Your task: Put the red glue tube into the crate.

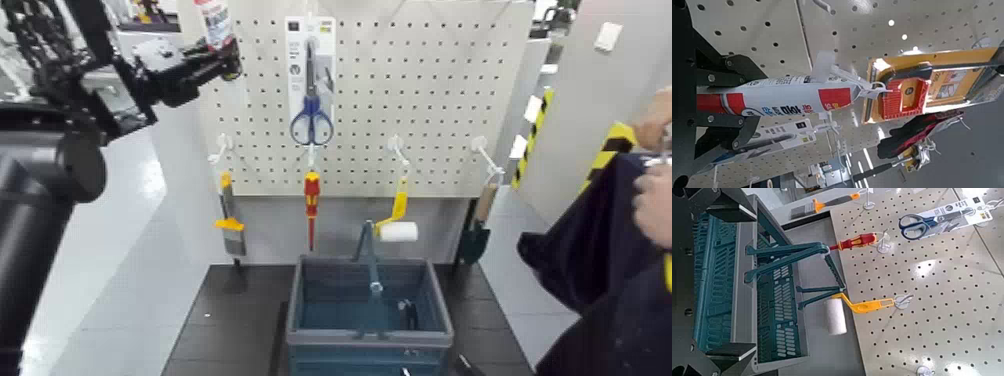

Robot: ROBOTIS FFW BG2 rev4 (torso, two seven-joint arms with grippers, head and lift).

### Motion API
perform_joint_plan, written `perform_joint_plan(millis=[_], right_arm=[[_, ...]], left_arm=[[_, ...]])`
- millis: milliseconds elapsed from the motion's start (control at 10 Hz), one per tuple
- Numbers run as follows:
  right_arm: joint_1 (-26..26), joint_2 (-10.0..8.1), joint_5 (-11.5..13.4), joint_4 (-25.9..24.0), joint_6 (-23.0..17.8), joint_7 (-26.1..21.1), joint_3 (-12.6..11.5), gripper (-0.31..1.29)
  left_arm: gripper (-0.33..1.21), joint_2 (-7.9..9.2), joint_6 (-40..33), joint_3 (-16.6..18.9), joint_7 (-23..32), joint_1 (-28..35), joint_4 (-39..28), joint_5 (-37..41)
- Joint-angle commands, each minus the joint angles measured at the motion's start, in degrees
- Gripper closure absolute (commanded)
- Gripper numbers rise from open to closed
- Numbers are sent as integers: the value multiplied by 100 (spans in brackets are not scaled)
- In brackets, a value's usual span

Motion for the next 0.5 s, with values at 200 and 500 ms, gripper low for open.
perform_joint_plan(millis=[200, 500], right_arm=[[8, -14, 0, -9, 0, -9, 18, 14], [8, -14, -9, -9, 0, -18, 35, 14]], left_arm=[[111, -91, 67, -211, 41, 104, -497, 90], [111, -215, 93, -554, 103, 227, -523, 204]])
